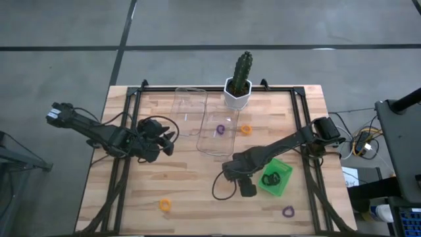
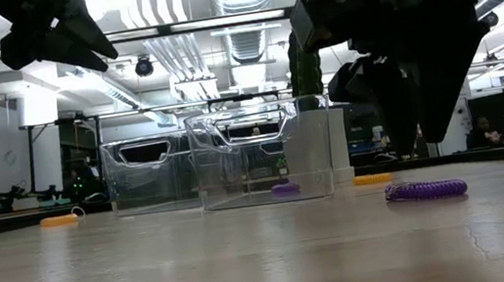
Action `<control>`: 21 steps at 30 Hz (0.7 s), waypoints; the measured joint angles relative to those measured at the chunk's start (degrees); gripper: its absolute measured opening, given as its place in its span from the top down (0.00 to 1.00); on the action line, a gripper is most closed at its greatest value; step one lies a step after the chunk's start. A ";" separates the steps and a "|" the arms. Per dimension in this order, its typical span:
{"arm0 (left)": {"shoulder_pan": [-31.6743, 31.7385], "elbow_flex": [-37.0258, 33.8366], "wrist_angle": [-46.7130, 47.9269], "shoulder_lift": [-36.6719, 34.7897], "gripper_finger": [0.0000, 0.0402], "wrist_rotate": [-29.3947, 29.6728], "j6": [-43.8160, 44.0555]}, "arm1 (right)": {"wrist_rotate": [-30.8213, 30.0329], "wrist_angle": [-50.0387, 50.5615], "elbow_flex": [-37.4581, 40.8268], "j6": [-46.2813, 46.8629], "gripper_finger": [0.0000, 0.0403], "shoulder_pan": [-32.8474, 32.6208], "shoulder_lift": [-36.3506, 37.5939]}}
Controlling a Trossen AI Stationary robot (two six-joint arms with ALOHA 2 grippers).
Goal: Sort spring keychains
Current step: Put the top violet spring keychain into the right transparent bin
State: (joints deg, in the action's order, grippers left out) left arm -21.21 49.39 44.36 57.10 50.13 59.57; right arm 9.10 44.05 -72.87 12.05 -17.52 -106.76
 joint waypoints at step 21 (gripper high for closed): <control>-0.01 0.00 0.00 0.00 0.62 0.02 0.07 | 0.62 -5.00 4.07 1.08 0.60 -0.73 -0.02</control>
State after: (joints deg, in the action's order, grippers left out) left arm -21.22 49.39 44.36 57.10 50.15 59.64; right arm 9.72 39.05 -68.80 13.13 -18.24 -106.78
